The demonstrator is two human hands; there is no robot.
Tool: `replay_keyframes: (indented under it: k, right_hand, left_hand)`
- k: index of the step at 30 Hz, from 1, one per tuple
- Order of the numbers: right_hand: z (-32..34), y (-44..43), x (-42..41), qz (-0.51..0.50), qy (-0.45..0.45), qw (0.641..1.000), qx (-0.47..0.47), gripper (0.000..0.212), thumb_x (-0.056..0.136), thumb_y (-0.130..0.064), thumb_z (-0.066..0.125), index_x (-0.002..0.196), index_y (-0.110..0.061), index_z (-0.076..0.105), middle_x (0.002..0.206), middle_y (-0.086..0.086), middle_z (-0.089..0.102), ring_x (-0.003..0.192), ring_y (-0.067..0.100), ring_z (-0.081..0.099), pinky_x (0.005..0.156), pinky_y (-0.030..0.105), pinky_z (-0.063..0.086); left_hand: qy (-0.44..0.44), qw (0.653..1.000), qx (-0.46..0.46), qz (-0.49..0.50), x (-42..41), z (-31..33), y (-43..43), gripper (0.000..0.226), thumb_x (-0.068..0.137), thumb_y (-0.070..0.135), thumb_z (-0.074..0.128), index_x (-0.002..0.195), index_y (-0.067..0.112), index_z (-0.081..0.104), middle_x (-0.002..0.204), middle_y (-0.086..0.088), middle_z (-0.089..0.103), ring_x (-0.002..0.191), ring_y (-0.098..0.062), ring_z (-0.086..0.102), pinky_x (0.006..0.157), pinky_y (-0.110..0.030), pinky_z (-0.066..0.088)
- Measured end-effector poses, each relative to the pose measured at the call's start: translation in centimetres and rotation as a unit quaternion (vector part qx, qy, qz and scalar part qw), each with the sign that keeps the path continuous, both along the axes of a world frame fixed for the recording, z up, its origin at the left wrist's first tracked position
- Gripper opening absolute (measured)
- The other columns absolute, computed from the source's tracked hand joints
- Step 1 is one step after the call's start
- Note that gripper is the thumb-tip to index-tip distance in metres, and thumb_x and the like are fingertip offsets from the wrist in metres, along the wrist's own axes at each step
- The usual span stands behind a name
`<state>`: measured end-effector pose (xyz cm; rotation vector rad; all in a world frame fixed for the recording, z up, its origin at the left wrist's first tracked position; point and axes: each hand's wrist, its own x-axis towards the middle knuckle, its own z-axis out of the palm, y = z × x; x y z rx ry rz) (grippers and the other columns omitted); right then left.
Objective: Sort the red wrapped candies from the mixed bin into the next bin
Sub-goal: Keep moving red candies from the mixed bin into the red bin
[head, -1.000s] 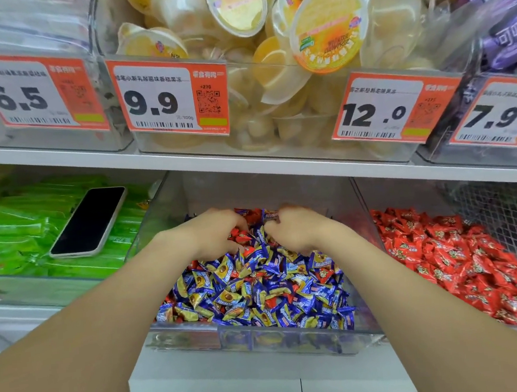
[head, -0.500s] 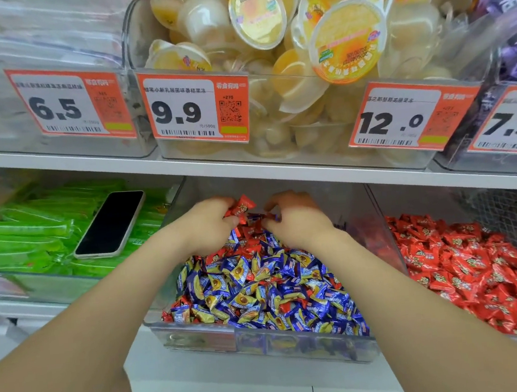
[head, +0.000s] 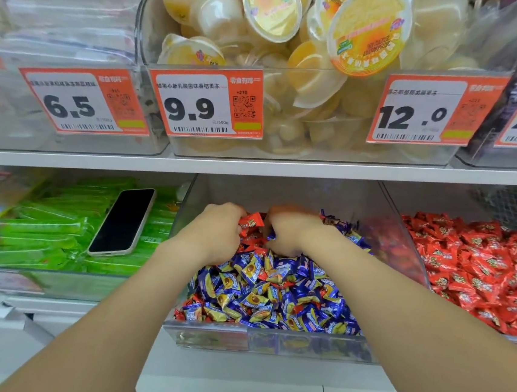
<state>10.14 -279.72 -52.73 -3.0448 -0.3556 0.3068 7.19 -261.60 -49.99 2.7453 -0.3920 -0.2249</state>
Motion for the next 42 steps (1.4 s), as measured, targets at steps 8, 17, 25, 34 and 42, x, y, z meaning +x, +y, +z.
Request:
replay_keyframes:
  k: [8,17,25,34,42]
  right_hand:
    - [3.7,-4.2,-1.9,-0.155,0.087,0.939,0.296,0.036,0.088,-0.055,0.076,0.1,-0.021,0.08,0.086,-0.004,0.073,0.079,0.016,0.063,0.074,0.035,0.052]
    - [4.4,-7.2,-6.0,-0.186,0.121,0.895,0.388,0.013,0.101,-0.024,0.063,0.097,-0.013,0.067,0.094,0.003,0.082,0.069,0.017,0.05,0.046,0.024,0.04]
    - [3.5,-6.0,-7.4,0.008,0.0,0.985,0.171,0.029,0.103,-0.04,0.056,0.126,-0.032,0.074,0.088,-0.013,0.075,0.088,0.011,0.071,0.086,0.032,0.054]
    - [3.4,-5.0,-7.7,-0.015,-0.003,0.991,0.132,0.033,0.099,-0.031,0.068,0.076,-0.008,0.066,0.068,0.004,0.061,0.067,0.026,0.059,0.069,0.041,0.055]
    - [7.6,-9.0,-13.4,-0.177,-0.138,0.919,0.325,0.047,0.099,-0.033,0.051,0.057,-0.013,0.039,0.046,-0.003,0.036,0.047,0.018,0.035,0.053,0.032,0.032]
  left_hand:
    - [-0.013,0.999,-0.03,0.014,-0.6,0.6,-1.0,0.028,0.102,0.006,0.049,0.124,0.011,0.065,0.118,-0.013,0.065,0.092,-0.032,0.069,0.081,-0.044,0.061]
    - [-0.008,0.999,-0.048,-0.02,-3.3,1.7,-3.3,0.045,0.107,0.003,0.043,0.151,0.01,0.049,0.131,-0.013,0.063,0.092,-0.02,0.06,0.074,-0.024,0.044]
    - [0.01,0.999,-0.032,-0.003,-3.9,1.8,-3.3,0.041,0.107,0.008,0.046,0.147,0.013,0.054,0.122,-0.014,0.067,0.08,-0.014,0.058,0.066,-0.029,0.046]
    - [0.041,0.993,-0.106,0.019,-3.9,2.4,-2.9,0.043,0.109,0.023,0.053,0.151,0.018,0.052,0.114,-0.006,0.068,0.053,-0.004,0.062,0.047,-0.016,0.044]
    - [0.175,0.932,-0.318,0.0,-5.6,2.7,-5.5,0.017,0.103,0.025,0.065,0.109,0.031,0.08,0.101,0.003,0.08,0.089,-0.023,0.07,0.081,-0.035,0.053]
